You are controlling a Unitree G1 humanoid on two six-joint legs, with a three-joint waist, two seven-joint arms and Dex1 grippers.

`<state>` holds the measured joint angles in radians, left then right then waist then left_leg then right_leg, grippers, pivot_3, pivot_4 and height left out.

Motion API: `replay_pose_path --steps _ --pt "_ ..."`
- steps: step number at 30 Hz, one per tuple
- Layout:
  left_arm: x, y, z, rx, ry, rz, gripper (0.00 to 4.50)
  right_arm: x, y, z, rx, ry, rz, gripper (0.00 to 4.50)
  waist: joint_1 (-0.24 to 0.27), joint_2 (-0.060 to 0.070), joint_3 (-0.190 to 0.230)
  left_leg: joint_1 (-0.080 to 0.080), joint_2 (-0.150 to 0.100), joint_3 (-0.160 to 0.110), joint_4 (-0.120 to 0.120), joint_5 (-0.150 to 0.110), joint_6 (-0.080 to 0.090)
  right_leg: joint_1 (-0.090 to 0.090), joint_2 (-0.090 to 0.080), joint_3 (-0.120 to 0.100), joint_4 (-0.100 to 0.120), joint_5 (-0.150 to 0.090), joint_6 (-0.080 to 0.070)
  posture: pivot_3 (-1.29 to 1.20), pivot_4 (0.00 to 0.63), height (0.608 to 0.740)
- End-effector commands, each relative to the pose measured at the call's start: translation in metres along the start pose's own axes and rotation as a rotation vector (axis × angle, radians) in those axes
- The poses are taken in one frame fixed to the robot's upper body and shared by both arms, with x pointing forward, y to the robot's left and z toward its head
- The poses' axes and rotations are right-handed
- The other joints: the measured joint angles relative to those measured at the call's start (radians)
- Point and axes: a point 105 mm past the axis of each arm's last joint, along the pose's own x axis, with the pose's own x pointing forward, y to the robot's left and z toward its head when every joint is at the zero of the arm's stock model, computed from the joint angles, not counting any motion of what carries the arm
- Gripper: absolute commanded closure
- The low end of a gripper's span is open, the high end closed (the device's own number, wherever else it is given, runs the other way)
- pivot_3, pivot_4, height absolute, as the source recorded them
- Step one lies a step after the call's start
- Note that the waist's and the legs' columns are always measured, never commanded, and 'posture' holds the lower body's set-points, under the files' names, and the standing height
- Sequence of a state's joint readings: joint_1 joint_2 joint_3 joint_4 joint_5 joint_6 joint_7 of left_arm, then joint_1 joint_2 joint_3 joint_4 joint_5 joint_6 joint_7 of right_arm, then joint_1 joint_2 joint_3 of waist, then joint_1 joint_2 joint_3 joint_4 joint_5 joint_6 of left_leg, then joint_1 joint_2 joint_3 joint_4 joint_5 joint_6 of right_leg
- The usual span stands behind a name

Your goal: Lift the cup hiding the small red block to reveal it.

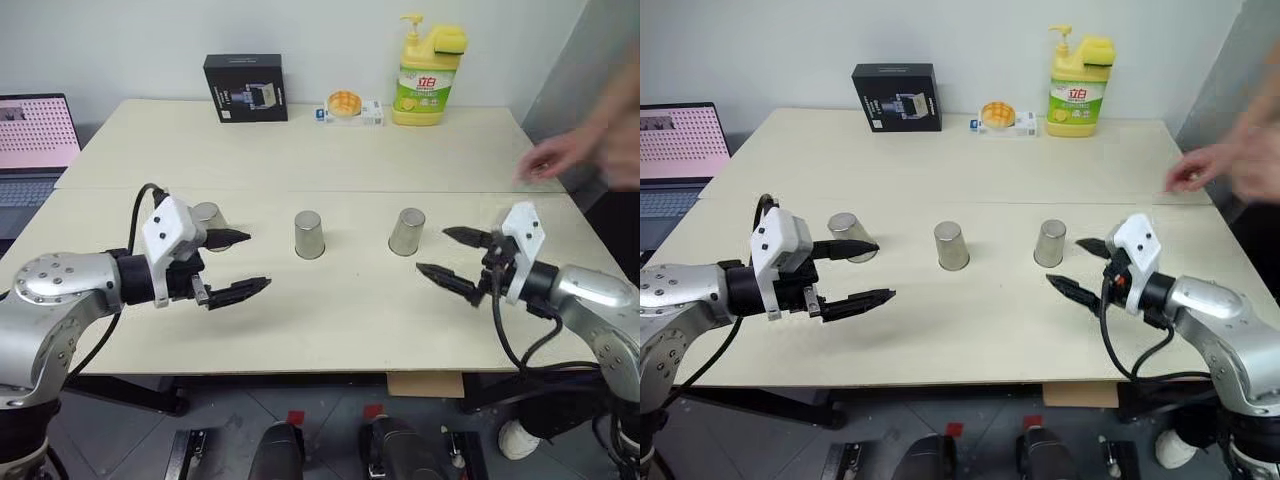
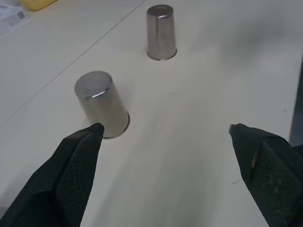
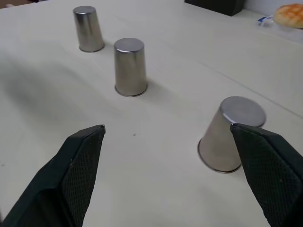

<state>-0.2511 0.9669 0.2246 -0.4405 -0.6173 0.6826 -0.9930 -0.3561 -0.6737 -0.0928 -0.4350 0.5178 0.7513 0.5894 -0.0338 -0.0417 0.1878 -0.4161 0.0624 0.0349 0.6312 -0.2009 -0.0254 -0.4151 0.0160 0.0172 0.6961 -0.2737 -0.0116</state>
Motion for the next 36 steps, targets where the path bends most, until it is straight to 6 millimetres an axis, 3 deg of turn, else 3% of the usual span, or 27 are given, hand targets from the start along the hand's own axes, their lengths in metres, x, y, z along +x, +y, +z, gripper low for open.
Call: replay_pose_path --steps 1,7,12,15,24,28,32,36 --pt "0.007 -0.009 0.010 0.064 -0.002 -0.064 0.00 0.022 -0.022 0.001 0.033 0.023 -0.161 0.01 0.000 0.000 0.000 0.001 0.000 0.000 0.000 0.000 0.000 0.000 0.000 0.000 0.000 0.000 0.000 0.00 0.150 0.740" --pt "0.015 -0.010 0.014 0.087 -0.013 -0.103 0.00 0.058 -0.038 0.006 0.145 -0.007 -0.230 0.01 0.003 0.000 0.000 -0.002 0.000 0.000 -0.001 0.000 0.000 -0.002 0.001 0.000 0.000 0.000 -0.001 0.00 0.150 0.740" --pt "0.020 -0.010 0.014 0.095 -0.014 -0.118 0.00 0.081 -0.051 -0.006 0.174 0.012 -0.286 0.01 0.003 0.000 0.000 -0.005 0.000 0.001 -0.001 0.000 0.000 -0.004 0.001 0.001 0.000 0.000 0.000 0.00 0.150 0.740" --pt "0.021 -0.009 0.014 0.097 -0.018 -0.121 0.00 0.088 -0.061 -0.017 0.201 0.048 -0.329 0.01 0.003 0.000 0.000 -0.005 0.000 0.001 -0.001 0.000 0.000 -0.004 0.001 0.000 0.000 0.000 0.000 0.00 0.150 0.740" --pt "0.023 -0.010 0.014 0.105 -0.022 -0.125 0.00 0.102 -0.053 -0.036 0.259 0.097 -0.298 0.01 0.002 0.000 0.000 -0.005 0.000 0.000 -0.001 0.000 0.000 -0.005 0.001 0.000 0.001 0.000 -0.001 0.00 0.150 0.740" --pt "0.023 -0.011 0.013 0.103 -0.020 -0.125 0.00 0.103 -0.051 -0.038 0.263 0.104 -0.297 0.61 0.002 0.000 0.000 -0.005 0.000 0.000 -0.001 0.000 0.000 -0.005 0.001 0.000 0.001 0.000 -0.001 0.00 0.150 0.740" --pt "0.024 -0.010 0.012 0.102 -0.019 -0.124 0.00 0.103 -0.048 -0.040 0.259 0.110 -0.289 1.67 0.002 0.000 0.000 -0.005 0.000 0.000 -0.001 0.000 0.000 -0.005 0.001 0.000 0.001 0.000 -0.001 0.00 0.150 0.740" --pt "0.024 -0.010 0.011 0.100 -0.019 -0.126 0.00 0.103 -0.044 -0.042 0.260 0.113 -0.281 1.81 0.002 0.000 0.000 -0.005 0.000 0.000 -0.001 0.000 0.000 -0.005 0.001 0.000 0.001 0.000 -0.001 0.00 0.150 0.740"
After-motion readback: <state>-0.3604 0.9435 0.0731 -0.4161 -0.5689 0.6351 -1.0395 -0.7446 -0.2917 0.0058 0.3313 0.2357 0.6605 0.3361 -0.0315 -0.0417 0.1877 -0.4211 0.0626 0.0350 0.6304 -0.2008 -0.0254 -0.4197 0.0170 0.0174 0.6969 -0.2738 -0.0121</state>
